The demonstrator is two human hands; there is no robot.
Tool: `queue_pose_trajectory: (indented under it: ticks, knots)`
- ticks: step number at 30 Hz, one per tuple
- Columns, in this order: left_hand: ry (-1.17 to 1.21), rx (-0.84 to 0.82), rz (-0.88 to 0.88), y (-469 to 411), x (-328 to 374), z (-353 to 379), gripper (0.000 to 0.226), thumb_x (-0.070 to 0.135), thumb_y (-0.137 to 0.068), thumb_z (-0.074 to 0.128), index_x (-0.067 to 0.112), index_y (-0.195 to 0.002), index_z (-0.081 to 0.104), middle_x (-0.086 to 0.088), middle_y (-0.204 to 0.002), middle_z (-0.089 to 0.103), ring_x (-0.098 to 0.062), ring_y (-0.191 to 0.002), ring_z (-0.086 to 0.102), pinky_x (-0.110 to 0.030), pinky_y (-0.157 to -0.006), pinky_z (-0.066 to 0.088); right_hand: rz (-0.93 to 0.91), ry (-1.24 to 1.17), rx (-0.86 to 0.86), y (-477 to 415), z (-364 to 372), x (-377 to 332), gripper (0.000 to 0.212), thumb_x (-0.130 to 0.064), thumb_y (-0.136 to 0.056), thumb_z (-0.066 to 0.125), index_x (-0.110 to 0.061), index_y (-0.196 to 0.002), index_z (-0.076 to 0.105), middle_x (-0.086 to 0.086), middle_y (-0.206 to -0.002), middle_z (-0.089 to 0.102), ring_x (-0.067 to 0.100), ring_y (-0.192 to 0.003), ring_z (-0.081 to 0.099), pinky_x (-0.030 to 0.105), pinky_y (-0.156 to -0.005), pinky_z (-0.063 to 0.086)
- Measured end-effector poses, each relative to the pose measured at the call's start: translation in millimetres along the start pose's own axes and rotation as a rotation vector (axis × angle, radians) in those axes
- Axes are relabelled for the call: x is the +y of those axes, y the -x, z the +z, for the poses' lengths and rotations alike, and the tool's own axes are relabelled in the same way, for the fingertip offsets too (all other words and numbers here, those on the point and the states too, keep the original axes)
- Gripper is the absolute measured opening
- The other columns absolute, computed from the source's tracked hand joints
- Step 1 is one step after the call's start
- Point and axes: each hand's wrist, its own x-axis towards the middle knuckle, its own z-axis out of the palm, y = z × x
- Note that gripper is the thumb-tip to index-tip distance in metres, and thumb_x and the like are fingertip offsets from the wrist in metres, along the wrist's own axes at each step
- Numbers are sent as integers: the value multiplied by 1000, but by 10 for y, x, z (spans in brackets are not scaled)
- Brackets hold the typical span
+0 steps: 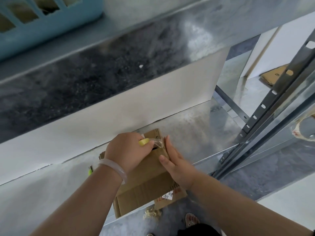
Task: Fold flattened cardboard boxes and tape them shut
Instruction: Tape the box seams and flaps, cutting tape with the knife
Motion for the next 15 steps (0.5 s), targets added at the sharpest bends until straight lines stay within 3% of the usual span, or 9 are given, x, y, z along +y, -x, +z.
queue_pose_trajectory:
  ticks: [3, 5, 9, 15]
  knots:
    - [-15, -13, 10, 18, 7, -1, 36, 57, -85, 52, 25, -83, 69, 7, -77, 66, -14, -79, 60, -34, -73, 52, 80, -29, -58, -5, -102, -94, 79, -52, -99, 43, -39, -153, -13, -12, -163, 7, 14, -150, 11, 39, -122, 18]
    - [-38, -24, 22, 23, -2, -5, 38, 57, -87, 51, 23, -78, 67, 5, -72, 64, -13, -73, 59, -34, -70, 52, 79, 2, -35, -3, -170, -177, 93, -50, -93, 58, -40, -153, -13, -14, -163, 8, 13, -147, 15, 37, -120, 22]
    - [-85, -28, 54, 13, -2, -20, 41, 58, -87, 49, 23, -74, 65, 4, -68, 62, -12, -68, 58, -35, -66, 51, -132, 340, 37, -120, -309, -384, 127, -53, -70, 80, -51, -146, -21, -21, -162, 2, -1, -142, 6, 35, -118, 15]
    - [-144, -71, 88, 4, -38, -67, 41, 60, -87, 47, 23, -76, 64, 4, -68, 61, -13, -68, 58, -35, -66, 50, -192, 547, -62, -339, -318, -407, 132, -66, -62, 78, -42, -151, -16, -12, -163, 7, 8, -150, -2, 38, -123, 9]
